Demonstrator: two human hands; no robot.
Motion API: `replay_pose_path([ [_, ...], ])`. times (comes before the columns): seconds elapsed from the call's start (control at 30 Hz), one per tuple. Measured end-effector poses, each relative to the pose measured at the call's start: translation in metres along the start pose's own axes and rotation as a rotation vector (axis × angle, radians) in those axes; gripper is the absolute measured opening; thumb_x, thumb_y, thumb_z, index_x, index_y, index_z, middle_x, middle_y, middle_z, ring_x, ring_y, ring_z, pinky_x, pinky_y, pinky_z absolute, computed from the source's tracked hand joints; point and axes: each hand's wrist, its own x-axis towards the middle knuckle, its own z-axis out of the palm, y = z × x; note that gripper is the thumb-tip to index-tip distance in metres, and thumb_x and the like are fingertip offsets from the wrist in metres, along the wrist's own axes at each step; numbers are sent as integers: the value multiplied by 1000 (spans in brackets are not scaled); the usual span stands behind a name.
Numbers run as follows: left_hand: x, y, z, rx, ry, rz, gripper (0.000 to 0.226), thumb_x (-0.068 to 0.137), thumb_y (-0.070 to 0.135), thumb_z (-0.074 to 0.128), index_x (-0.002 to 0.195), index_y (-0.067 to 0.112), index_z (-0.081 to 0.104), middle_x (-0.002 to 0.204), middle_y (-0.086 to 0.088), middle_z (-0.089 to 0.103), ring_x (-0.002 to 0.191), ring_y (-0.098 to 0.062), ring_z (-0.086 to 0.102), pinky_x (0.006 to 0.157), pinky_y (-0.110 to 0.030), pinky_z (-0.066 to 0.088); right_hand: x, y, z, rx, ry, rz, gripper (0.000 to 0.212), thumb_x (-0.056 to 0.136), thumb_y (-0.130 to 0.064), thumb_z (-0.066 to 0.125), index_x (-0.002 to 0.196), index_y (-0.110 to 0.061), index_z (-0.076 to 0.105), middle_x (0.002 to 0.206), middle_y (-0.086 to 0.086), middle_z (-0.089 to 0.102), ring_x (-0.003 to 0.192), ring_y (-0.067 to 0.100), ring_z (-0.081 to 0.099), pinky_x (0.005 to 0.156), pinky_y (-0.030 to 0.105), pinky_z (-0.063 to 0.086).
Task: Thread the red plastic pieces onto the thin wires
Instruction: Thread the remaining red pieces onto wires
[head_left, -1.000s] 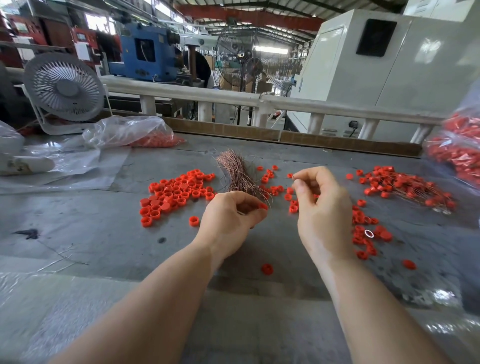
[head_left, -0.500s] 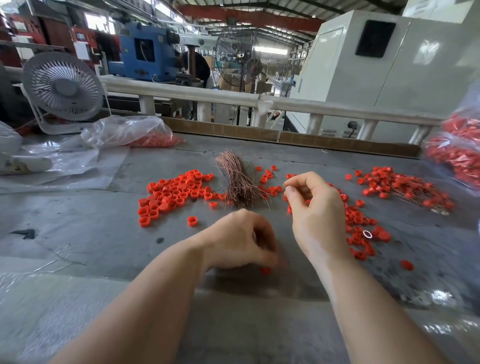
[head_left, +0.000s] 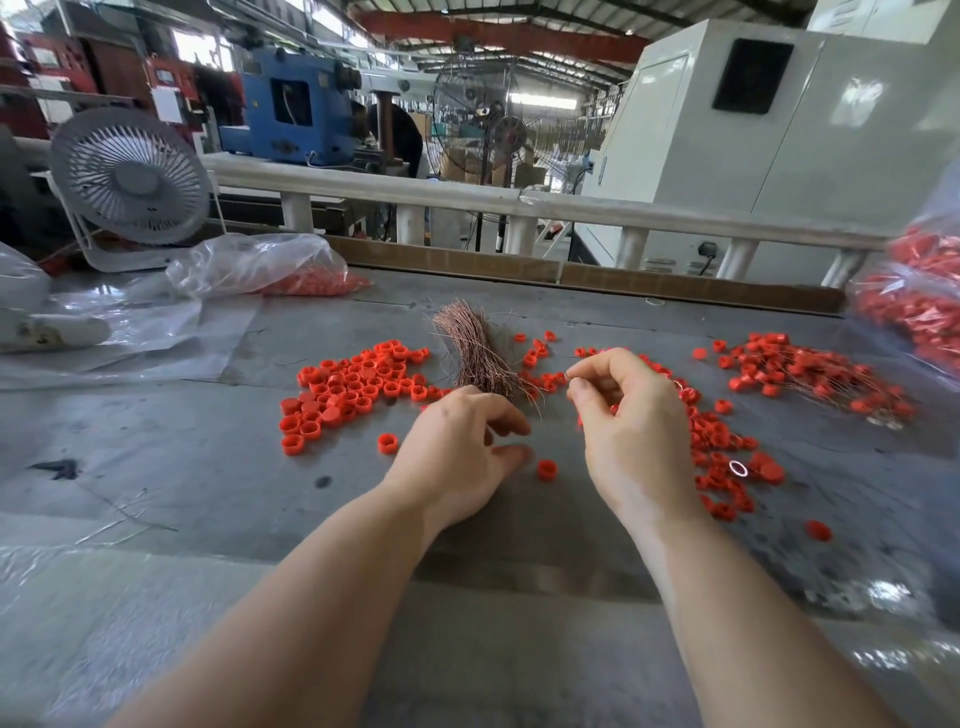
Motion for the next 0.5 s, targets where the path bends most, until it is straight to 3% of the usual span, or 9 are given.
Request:
replay_pose_path([
  [0.1, -3, 3, 8, 75, -126, 103, 27, 81, 38, 68, 106, 30, 68, 100, 8, 49, 94, -10, 44, 78, -10, 28, 0, 0, 0, -17, -16, -2, 20, 86, -2, 59, 77, -19, 59, 72, -7, 59, 71, 15, 55, 71, 33, 47],
  [0.17, -3, 3, 10, 153, -179, 129, 20, 82, 38, 65, 101, 34, 69, 108, 7, 50, 103, -14, 41, 88, -17, 28, 0, -1, 0, -16, -28, 0, 18, 86, -2, 59, 77, -18, 60, 73, -5, 61, 73, 17, 56, 72, 36, 48],
  [0.27, -1, 2, 8, 125, -89, 116, 12, 80, 33, 69, 91, 29, 71, 100, 7, 54, 99, -13, 46, 85, -19, 31, -1, -1, -1, -20, -38, -9, 17, 86, -2, 59, 77, -17, 61, 73, -4, 61, 74, 18, 57, 73, 37, 48],
  [0.33, 0, 5, 4, -110, 33, 13, 6, 76, 23, 74, 81, 24, 70, 85, 8, 61, 83, -13, 56, 76, -20, 38, -1, -2, -1, -20, -48, -12, 17, 86, -2, 59, 77, -16, 61, 72, -7, 60, 73, 17, 57, 72, 36, 49],
  [0.4, -1, 8, -1, -498, 63, -142, 14, 74, 7, 76, 73, 18, 66, 70, 4, 66, 64, -16, 61, 66, -27, 51, -1, -2, 0, -28, -52, -19, 16, 86, -2, 60, 77, -15, 62, 70, -9, 59, 72, 16, 58, 71, 35, 49],
  [0.5, -1, 10, -5, -883, 46, -296, 18, 75, -7, 70, 75, 9, 61, 60, 1, 65, 56, -14, 60, 55, -29, 54, -1, -3, 0, -35, -56, -31, 15, 85, -2, 61, 78, -15, 63, 70, -11, 59, 71, 14, 58, 71, 31, 48],
])
